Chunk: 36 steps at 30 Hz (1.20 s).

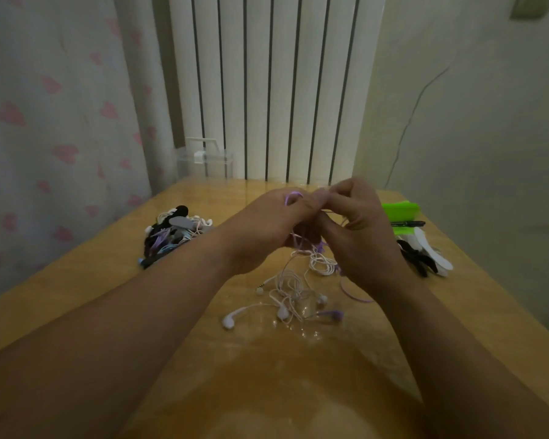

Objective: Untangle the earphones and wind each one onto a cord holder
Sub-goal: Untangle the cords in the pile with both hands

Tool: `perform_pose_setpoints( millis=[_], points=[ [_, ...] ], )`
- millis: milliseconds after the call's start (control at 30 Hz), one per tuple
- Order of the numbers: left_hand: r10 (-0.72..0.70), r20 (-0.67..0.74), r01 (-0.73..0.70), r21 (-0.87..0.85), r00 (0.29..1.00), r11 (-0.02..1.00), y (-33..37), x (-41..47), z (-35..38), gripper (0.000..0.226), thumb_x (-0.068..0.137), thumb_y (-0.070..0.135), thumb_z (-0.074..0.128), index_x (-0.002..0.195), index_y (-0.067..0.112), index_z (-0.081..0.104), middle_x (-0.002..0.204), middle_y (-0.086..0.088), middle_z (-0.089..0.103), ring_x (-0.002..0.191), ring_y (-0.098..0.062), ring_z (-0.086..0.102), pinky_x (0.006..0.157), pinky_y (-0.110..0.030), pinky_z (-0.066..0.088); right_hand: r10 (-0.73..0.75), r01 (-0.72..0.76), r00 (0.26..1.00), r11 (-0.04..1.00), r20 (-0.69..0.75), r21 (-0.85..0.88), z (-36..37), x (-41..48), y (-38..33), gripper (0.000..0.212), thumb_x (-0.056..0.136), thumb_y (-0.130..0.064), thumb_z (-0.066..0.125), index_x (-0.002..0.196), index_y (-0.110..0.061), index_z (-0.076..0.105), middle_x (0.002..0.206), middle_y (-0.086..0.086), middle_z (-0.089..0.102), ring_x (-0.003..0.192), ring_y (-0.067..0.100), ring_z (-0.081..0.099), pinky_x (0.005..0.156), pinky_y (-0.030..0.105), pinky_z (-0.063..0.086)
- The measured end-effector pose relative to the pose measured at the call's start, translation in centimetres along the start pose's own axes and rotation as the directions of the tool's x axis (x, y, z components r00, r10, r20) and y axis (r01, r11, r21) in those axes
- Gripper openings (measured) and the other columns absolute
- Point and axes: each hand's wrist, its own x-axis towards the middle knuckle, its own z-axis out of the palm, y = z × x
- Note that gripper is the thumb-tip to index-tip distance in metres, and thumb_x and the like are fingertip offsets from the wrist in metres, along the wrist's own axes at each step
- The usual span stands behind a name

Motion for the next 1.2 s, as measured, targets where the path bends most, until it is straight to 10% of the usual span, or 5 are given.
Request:
perform_pose_setpoints(
  millis=[233, 400, 700, 1100, 1200],
  points=[
    [-0.055, -0.045, 0.027, -0.487, 0.997, 0.873, 0.8, 0.2, -1.1, 0.027, 0.111, 0.026, 0.045, 0.104, 0.008, 0.063, 0.071, 0.000, 0.048, 0.064, -0.013, 0.046, 0.062, -0.026, 0.041, 0.348, -0.248, 0.937, 0.716, -0.026, 0.653, -1.0, 1.0, -1.2, 0.031, 0.099, -0.040, 0.054, 0.127, -0.026, 0.060, 0.123, -0.005, 0.068, 0.113, 0.005, 0.065, 0.102, 0.041, 0.049],
    [0.035, -0.029, -0.045, -0.723, 0.999, 0.690, 3.1, 1.1, -2.7, 0.031, 0.111, 0.030, 0.043, 0.094, 0.011, 0.061, 0.066, 0.001, 0.048, 0.070, -0.016, 0.057, 0.068, -0.029, 0.053, 0.123, -0.487, 0.789, 0.722, 0.601, 0.492, -0.2, -0.5, -2.0, 0.028, 0.107, -0.029, 0.054, 0.128, -0.014, 0.064, 0.098, 0.005, 0.076, 0.096, 0.019, 0.074, 0.087, 0.040, 0.054],
    [0.023, -0.415, -0.411, -0.888, 0.909, 0.206, 6.6, 1.2, -12.1, 0.038, 0.109, 0.010, 0.044, 0.073, 0.003, 0.054, 0.061, -0.003, 0.041, 0.049, -0.014, 0.047, 0.046, -0.027, 0.051, 0.279, -0.559, 0.829, 0.435, 0.485, 0.706, -3.1, 0.4, 0.7, 0.026, 0.091, -0.027, 0.064, 0.105, -0.005, 0.068, 0.061, -0.001, 0.041, 0.048, 0.010, 0.037, 0.045, 0.023, 0.041],
    [-0.106, -0.690, -0.637, -0.708, 0.717, 0.305, 5.2, -0.3, -15.9, 0.035, 0.111, 0.015, 0.043, 0.081, 0.003, 0.058, 0.054, -0.007, 0.053, 0.044, -0.021, 0.061, 0.060, -0.030, 0.061, 0.295, -0.594, 0.804, 0.353, 0.516, 0.723, -2.6, 0.5, 1.0, 0.027, 0.108, -0.017, 0.047, 0.108, -0.001, 0.069, 0.111, 0.021, 0.076, 0.103, 0.031, 0.076, 0.087, 0.039, 0.064],
    [-0.079, -0.658, -0.602, -0.726, 0.749, 0.332, 5.3, -0.1, -15.4, 0.036, 0.112, 0.019, 0.043, 0.082, 0.004, 0.058, 0.057, -0.005, 0.049, 0.045, -0.019, 0.059, 0.061, -0.029, 0.060, 0.368, -0.593, 0.802, 0.409, 0.470, 0.693, -2.3, 0.6, 1.5, 0.026, 0.108, -0.024, 0.049, 0.102, -0.006, 0.068, 0.084, 0.011, 0.070, 0.073, 0.024, 0.068, 0.061, 0.028, 0.055]
  ],
)
